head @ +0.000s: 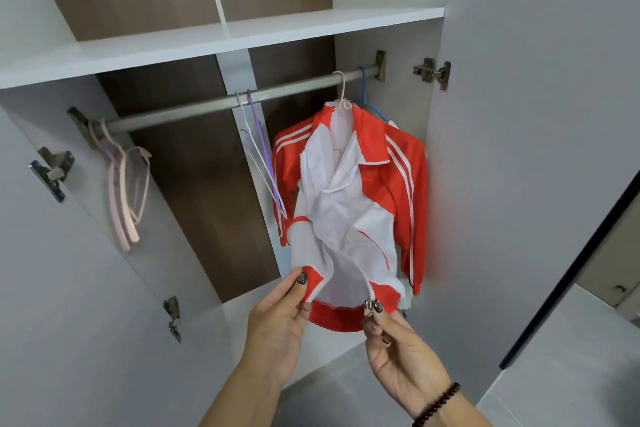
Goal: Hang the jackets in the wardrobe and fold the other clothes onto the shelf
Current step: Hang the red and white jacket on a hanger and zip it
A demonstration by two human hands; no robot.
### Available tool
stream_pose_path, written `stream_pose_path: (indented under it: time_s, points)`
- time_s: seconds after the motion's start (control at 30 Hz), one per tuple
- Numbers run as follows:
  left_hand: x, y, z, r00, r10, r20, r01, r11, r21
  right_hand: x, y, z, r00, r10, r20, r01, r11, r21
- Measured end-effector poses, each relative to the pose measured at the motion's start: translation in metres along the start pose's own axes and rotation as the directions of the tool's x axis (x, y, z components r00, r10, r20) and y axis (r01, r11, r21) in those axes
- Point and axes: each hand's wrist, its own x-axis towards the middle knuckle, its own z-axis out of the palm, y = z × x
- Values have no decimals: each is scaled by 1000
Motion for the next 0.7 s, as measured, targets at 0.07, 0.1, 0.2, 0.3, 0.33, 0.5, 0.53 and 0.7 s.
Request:
stream_pose_path:
  time_s: [0.07,0.1,0.2,0.3,0.33,0.5,0.53,0.7]
  points:
    - [-10,4,4,999,-39,29,40,998,-56,-1,3,0,1000,17,3,-17,999,-33]
    - [-16,5,6,997,-59,58,64,994,-86,-2,5,2,999,35,18,-34,998,-43]
    - [-27,8,10,983,-130,133,152,974,-168,-3,13,7,994,77,73,-70,994,-85]
    - [-33,11,12,955,-197,221,241,951,-195,-6,17,13,993,87,85,-74,985,-154]
    - [-34,11,12,943,-222,249,275,939,-206,-7,17,13,993,88,83,-73,982,-174]
    - [-36,9,15,898,-249,364,301,949,-95,-12,11,13,993,64,95,-42,974,-223]
    - [-36,8,16,902,-242,359,285,956,-71,-13,9,13,993,62,98,-38,971,-235]
    - [-36,1,23,942,-187,280,205,978,-37,-16,4,11,996,49,80,-27,969,-244]
